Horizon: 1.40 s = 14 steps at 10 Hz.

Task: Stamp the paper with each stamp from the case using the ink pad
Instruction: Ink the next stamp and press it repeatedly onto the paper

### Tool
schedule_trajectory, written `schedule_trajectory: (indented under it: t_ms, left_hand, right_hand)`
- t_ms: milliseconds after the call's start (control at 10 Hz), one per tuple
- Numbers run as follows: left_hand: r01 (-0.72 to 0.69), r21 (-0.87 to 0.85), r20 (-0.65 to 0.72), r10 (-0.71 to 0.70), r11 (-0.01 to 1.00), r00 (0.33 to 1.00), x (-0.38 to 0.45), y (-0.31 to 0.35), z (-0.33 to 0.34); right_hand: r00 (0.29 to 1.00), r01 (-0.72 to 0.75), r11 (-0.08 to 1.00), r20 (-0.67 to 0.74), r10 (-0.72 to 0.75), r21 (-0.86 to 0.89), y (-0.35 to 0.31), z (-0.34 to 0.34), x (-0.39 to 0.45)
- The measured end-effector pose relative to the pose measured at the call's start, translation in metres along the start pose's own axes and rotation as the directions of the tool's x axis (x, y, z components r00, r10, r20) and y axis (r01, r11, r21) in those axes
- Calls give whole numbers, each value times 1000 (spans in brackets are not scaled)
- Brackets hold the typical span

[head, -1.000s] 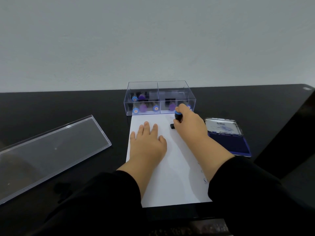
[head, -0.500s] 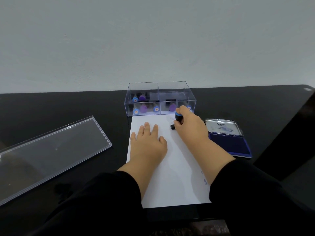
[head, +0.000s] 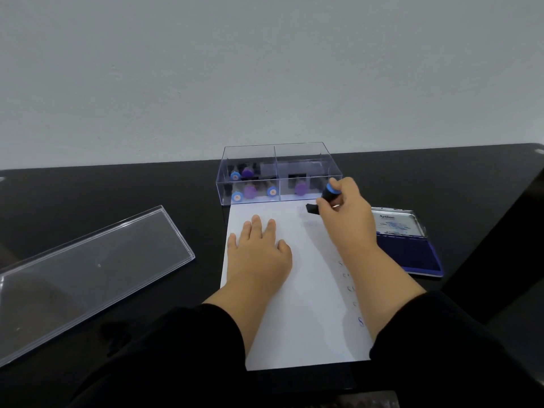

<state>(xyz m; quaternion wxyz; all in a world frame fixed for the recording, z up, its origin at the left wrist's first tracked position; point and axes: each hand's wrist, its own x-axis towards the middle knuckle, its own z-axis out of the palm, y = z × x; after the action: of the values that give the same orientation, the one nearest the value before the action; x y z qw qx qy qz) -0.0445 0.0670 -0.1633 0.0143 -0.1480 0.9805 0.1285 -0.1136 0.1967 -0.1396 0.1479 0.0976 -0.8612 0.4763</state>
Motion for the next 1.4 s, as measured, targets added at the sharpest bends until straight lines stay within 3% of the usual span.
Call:
schedule_trajectory:
  t_ms: [200, 400, 1400]
  left_hand:
    - [1, -4, 0, -1, 1000, 1000, 1, 0, 0]
    - [-1, -4, -3, 1, 1000, 1000, 2, -1, 0]
    - [1, 11, -12, -1, 1000, 1000, 1, -1, -1]
  right_hand:
    - [988, -95, 967, -96, 120, 238, 5, -7, 6]
    - [981, -91, 939, -130, 141, 333, 0, -19, 8]
    - [986, -89, 939, -103, 130, 333, -8, -32, 4]
